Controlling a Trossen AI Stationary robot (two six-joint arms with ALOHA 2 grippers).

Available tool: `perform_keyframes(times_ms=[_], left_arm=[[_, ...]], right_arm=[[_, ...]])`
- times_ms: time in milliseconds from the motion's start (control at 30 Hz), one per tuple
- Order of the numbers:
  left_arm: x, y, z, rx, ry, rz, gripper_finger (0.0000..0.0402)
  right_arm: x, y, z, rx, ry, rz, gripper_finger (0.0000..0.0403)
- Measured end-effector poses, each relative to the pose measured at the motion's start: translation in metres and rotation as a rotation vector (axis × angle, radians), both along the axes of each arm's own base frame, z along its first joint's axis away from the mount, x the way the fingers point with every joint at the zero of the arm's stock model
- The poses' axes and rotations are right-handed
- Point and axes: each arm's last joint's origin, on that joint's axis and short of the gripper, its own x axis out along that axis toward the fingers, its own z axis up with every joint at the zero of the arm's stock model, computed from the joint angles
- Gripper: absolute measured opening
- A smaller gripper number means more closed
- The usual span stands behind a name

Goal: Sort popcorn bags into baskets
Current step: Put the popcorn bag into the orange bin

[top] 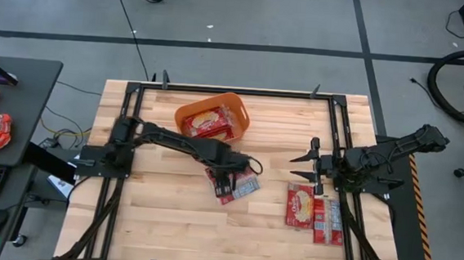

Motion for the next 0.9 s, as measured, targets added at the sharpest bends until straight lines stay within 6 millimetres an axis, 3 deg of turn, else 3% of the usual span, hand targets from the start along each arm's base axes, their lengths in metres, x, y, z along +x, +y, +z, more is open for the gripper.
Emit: perform_keyframes(times_ms=[167,333,467,900], left_arm=[[-0.015,0.012,-0.003,-0.064,-0.09,0.088,0.0172],[-0.015,0.023,-0.021,-0.213,-0.161,0.141,0.0172],[-0.017,0.03,-0.036,-0.215,-0.143,0.187,0.0172],[-0.007,0.032,-0.022,-0.232,-0.206,0.15,0.0172]], right_arm=[[0.0,0.0,0.003,0.006,-0.025,0.0,0.0164],[0.0,0.0,0.003,0.003,-0.032,0.0,0.0164],[0.0,0.0,0.003,0.001,-0.033,0.001,0.0164],[0.0,0.0,0.003,-0.008,-0.031,0.001,0.0164]])
